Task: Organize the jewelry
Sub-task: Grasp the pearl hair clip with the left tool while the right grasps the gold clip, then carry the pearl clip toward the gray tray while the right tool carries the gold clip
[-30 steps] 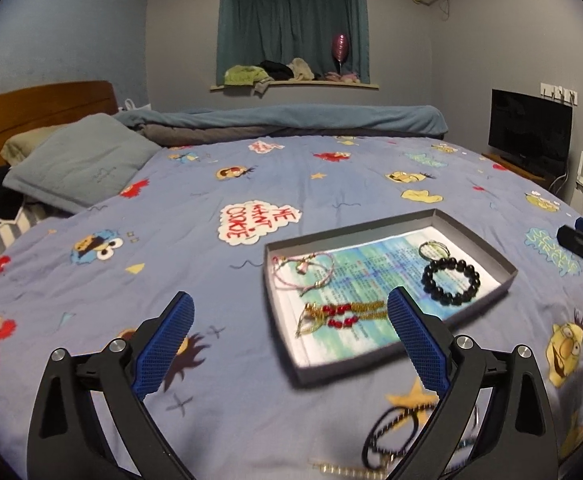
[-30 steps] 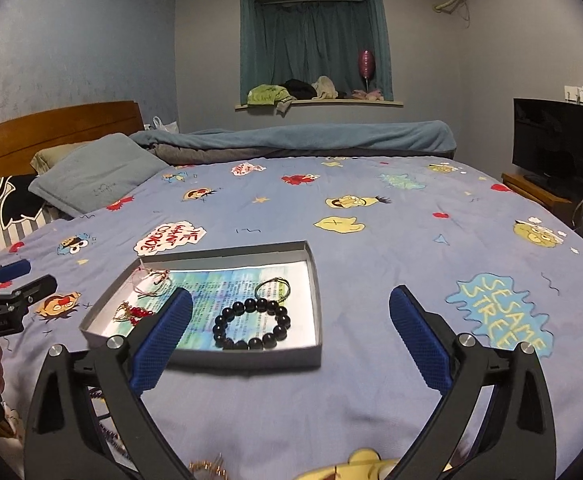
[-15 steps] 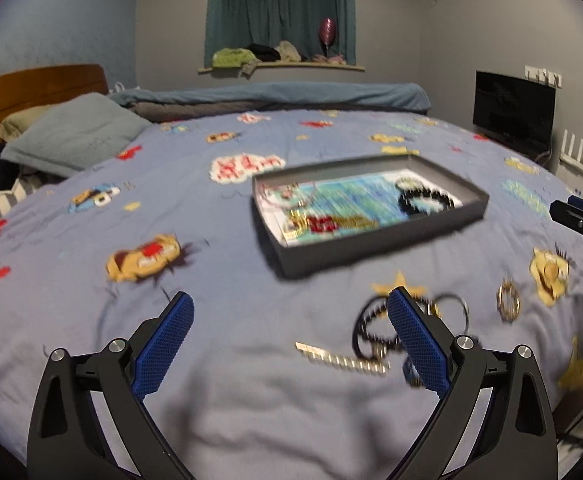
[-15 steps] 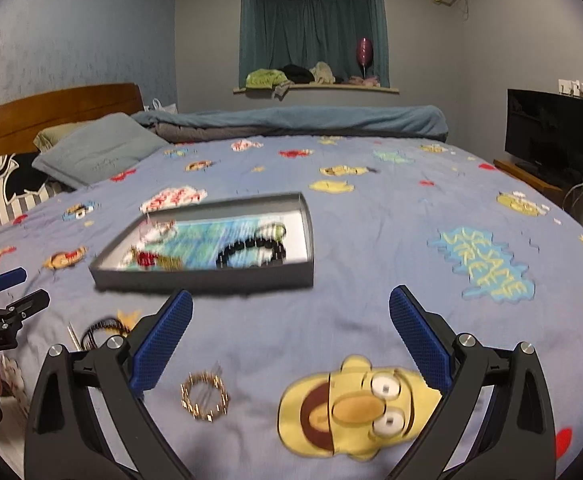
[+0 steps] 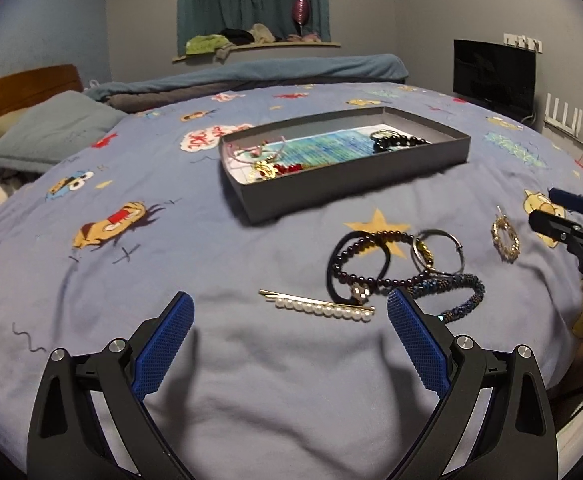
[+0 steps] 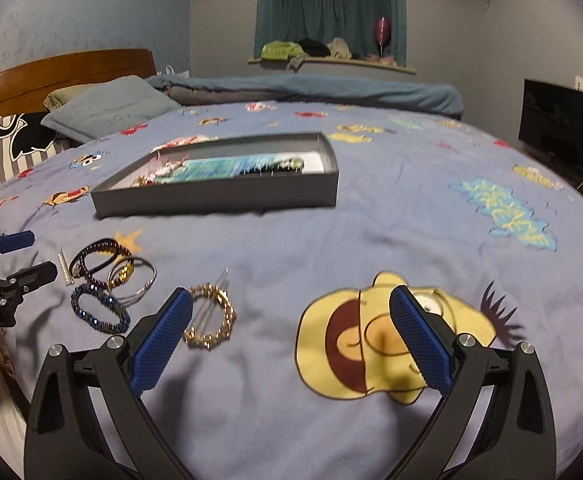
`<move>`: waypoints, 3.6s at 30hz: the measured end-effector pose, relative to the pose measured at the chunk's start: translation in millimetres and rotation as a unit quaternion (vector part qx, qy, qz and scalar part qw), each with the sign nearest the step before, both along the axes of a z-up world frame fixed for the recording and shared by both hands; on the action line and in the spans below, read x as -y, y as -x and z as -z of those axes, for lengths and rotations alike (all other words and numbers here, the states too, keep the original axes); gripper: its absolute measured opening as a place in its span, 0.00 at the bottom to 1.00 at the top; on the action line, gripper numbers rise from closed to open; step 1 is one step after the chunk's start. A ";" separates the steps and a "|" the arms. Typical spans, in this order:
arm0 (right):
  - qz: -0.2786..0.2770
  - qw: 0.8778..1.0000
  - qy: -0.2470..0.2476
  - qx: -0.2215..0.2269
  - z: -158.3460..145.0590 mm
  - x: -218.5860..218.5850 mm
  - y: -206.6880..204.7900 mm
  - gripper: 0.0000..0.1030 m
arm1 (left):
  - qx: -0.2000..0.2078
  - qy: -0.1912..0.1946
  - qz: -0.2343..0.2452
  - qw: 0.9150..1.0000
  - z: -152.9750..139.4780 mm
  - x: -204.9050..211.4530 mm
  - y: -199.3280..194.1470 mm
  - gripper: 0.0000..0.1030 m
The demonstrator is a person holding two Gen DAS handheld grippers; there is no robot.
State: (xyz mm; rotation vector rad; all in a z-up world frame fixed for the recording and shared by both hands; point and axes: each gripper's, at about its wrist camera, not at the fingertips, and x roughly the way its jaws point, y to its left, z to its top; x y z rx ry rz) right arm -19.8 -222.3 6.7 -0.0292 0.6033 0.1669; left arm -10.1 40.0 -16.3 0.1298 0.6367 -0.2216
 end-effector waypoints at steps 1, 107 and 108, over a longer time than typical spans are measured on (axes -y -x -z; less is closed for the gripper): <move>-0.004 1.000 -0.006 -0.006 2.0 0.4 -0.9 0.95 | -0.001 0.000 0.002 1.000 0.6 1.1 -0.2 0.94; -0.048 0.997 -0.016 -0.054 -57.0 -39.9 -265.7 0.39 | -0.061 -0.002 0.054 0.997 -39.4 79.6 -234.3 0.67; -0.047 0.997 -0.010 -0.067 -53.6 -42.0 -271.0 0.39 | -0.068 -0.004 0.055 0.996 -38.5 80.3 -236.7 0.67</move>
